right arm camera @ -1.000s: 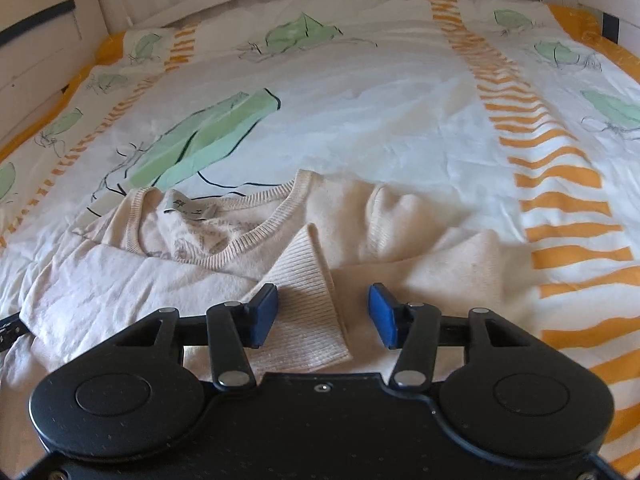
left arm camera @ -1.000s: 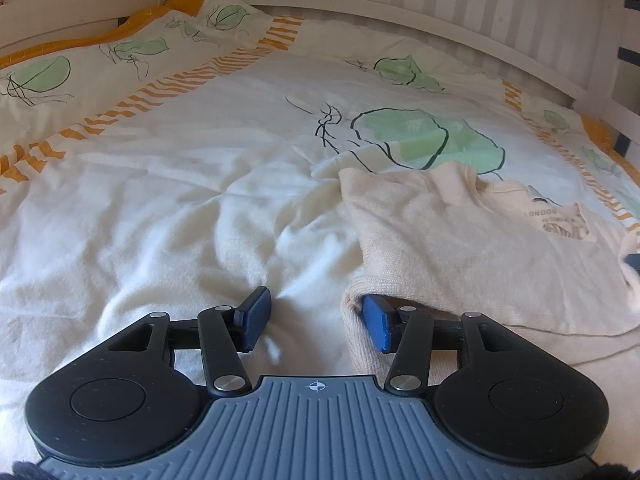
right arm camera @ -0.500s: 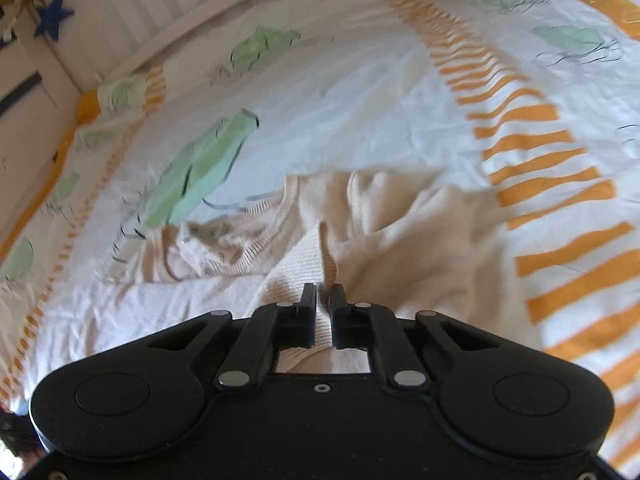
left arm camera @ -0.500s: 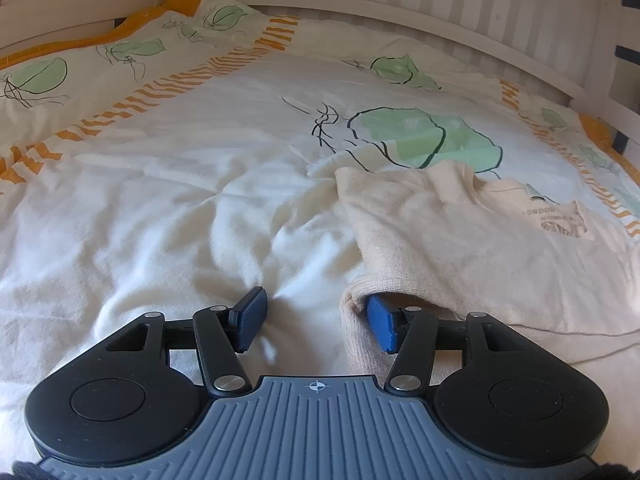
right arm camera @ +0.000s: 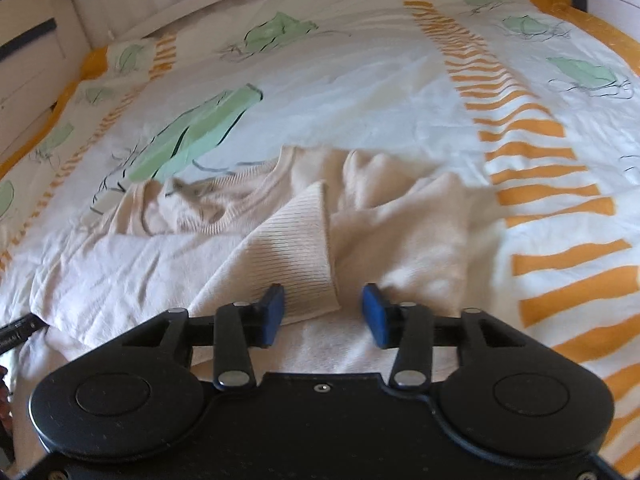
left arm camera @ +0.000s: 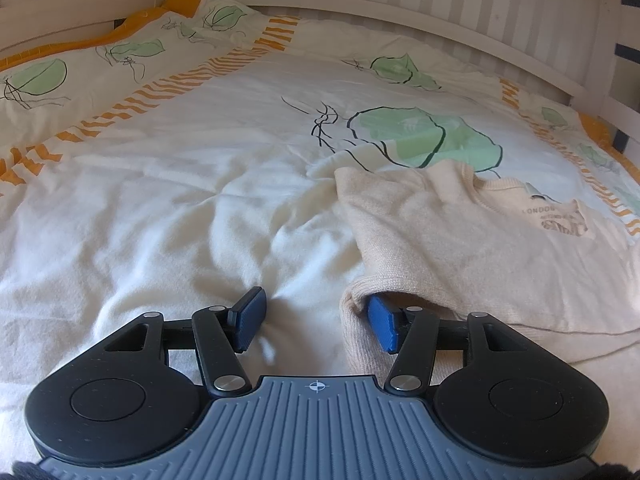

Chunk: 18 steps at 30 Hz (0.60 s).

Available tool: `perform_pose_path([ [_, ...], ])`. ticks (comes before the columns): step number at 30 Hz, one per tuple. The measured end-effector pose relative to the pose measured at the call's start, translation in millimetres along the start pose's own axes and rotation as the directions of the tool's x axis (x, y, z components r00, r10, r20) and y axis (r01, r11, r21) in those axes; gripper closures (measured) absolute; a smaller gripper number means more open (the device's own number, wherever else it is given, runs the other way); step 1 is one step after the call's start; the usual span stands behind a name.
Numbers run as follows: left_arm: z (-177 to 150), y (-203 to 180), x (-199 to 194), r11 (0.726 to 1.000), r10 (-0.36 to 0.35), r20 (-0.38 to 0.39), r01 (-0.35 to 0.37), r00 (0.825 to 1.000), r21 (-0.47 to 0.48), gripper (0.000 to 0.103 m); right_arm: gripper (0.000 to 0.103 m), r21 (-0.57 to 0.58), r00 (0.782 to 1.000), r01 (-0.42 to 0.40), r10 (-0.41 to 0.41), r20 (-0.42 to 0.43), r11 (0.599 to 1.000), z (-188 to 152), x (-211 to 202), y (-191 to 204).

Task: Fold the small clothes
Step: 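Grasp the sleeve edge with the right gripper and tuck it flat, then reposition both grippers over the folded sweater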

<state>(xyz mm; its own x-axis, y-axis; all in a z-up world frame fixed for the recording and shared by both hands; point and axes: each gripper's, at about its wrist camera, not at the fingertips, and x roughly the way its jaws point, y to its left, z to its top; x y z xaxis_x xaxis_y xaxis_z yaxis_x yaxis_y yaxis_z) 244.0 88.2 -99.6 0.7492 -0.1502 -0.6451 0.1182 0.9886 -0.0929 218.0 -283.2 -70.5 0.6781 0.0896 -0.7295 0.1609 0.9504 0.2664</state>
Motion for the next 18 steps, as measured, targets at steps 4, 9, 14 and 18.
perform_pose_path([
  [4,-0.3,-0.2,0.3,1.0,0.0,0.0,0.0,1.0,0.001,0.048,0.092,0.033,1.0,-0.029,0.029,0.001,0.999,0.1,-10.4,1.8],
  [9,-0.2,-0.3,0.4,1.0,0.0,0.0,0.0,1.0,0.002,0.048,0.092,0.155,0.999,-0.034,0.027,0.044,0.987,-1.2,-50.9,-11.8],
  [14,0.3,-0.8,0.4,1.0,0.003,-0.001,-0.003,1.0,0.008,0.048,0.082,0.211,0.999,0.052,-0.047,-0.027,0.976,-18.7,-58.7,-27.4],
  [18,1.6,-0.8,-0.8,1.0,0.003,-0.006,-0.003,1.0,0.016,0.048,0.06,0.192,0.997,0.077,-0.082,0.017,0.978,-20.9,-64.7,-20.5],
])
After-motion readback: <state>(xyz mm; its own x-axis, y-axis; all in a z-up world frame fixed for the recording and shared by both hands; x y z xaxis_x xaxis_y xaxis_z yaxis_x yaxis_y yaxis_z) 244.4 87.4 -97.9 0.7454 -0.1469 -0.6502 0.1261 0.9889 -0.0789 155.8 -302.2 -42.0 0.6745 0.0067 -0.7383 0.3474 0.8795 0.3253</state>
